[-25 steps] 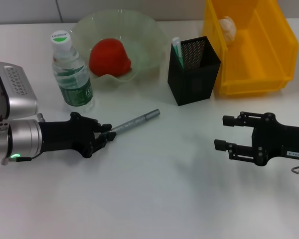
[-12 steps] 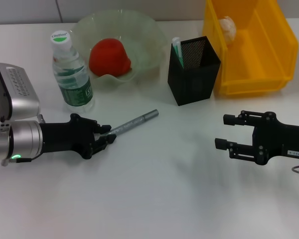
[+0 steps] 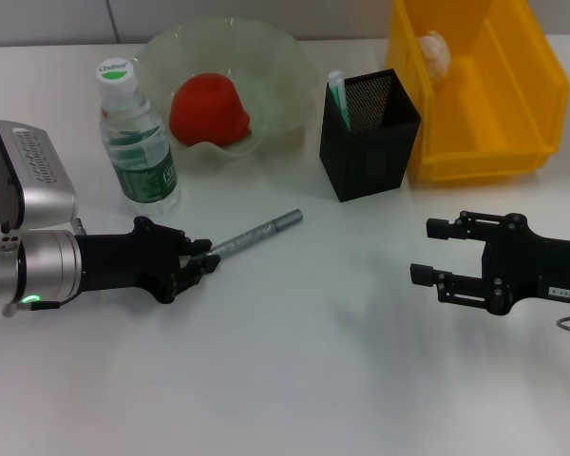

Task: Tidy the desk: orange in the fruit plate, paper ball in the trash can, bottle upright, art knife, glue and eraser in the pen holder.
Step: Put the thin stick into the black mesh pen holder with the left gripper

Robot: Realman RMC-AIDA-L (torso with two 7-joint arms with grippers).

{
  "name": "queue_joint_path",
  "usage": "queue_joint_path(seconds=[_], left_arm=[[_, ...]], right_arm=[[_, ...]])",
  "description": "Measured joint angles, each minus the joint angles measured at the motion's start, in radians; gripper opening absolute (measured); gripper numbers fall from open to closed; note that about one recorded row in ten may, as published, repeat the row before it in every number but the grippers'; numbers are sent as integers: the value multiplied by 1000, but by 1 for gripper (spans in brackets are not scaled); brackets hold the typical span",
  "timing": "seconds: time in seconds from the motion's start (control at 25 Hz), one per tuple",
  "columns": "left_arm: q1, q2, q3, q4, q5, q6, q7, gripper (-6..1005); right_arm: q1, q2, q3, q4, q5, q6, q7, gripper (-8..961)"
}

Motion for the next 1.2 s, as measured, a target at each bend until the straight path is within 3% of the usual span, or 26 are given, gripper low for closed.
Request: queue_joint_path(seconds=[1.2], left_arm=[[6, 6, 5, 31, 0, 24, -29, 165]], right_arm=[[-1, 0, 3, 1, 0, 0, 0, 652]])
